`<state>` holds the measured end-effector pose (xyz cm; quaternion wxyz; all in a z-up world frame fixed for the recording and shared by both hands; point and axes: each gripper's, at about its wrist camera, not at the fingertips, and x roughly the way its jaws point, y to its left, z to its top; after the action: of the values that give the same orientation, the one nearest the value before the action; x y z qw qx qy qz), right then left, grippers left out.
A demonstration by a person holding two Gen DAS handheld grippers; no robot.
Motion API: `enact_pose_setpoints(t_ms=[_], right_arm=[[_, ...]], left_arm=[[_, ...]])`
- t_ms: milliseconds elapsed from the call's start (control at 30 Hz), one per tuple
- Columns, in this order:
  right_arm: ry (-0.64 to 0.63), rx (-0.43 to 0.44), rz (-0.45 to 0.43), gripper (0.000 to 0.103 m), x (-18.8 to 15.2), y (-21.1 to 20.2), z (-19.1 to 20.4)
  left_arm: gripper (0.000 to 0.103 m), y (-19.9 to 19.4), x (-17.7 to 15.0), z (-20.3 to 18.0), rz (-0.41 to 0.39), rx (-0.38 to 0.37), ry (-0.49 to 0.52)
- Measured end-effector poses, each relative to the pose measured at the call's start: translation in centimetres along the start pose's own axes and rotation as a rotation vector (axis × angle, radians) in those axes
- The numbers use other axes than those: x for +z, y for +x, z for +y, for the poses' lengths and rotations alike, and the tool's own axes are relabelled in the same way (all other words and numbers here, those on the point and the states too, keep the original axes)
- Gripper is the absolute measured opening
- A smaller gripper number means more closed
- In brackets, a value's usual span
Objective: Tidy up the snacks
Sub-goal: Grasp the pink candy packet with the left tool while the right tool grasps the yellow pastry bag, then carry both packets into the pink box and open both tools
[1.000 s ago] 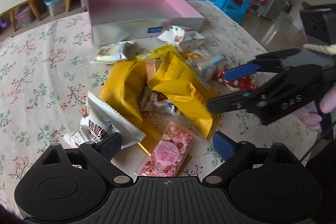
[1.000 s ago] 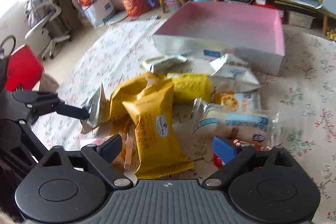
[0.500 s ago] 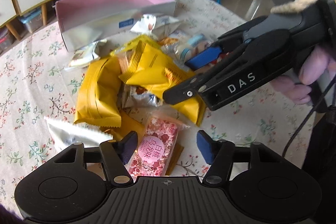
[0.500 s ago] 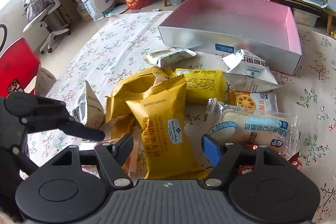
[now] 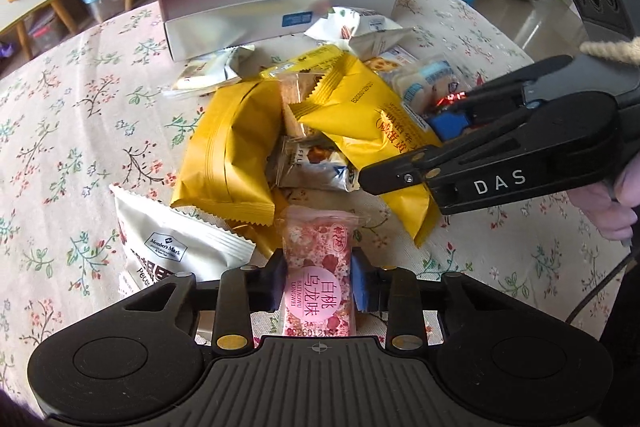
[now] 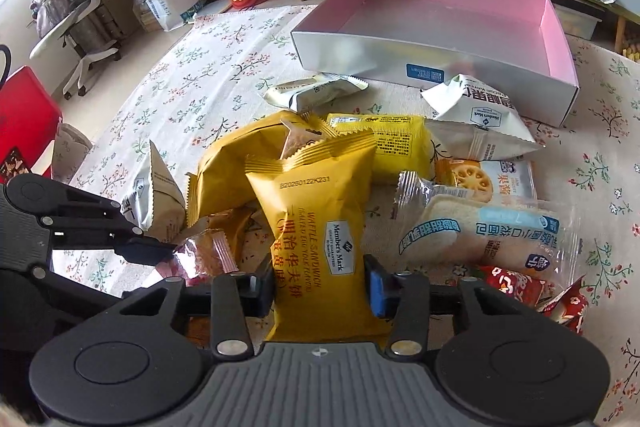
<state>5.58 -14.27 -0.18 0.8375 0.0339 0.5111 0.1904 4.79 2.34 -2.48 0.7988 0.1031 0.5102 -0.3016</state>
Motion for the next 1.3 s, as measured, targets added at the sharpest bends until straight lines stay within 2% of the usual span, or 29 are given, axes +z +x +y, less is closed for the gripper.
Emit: enact_pose_setpoints(t_ms=[300, 633, 833, 1033, 1200, 1300], right_arm=[[0.03, 0.016, -0.033, 0.03, 0.6, -1.9, 0.4], [0.111, -0.013, -0.152, 0.03, 3.0, -4.8, -1.2], [0.194, -0.046, -0.232, 0.03, 5.6, -5.5, -3.2], [0.283, -0.03, -0.281, 0.03, 8.5, -4.9, -6.5], [0.25, -0.108, -0.298, 0.03, 9.7, -3.4, -8.0], [0.28, -0.085, -0.322, 0.03, 10.7, -3.1, -9.5]], left_arm=[[0.03, -1.1, 0.8, -0.1, -0.049, -0.013, -0.047], [0.03, -3.6, 3.3, -0.2, -0.158, 0.003, -0.103], [0.03, -4.1, 6.0, -0.2, -0.241, 0.0, -0.203], [0.029, -3.7, 10.6, 0.6, -0.272, 0.065, -0.251], [0.029, -2.7, 14.0, 1.3, -0.305, 0.111, -0.27], [0.029, -1.6, 15.8, 1.9, -0.318, 0.131, -0.287]])
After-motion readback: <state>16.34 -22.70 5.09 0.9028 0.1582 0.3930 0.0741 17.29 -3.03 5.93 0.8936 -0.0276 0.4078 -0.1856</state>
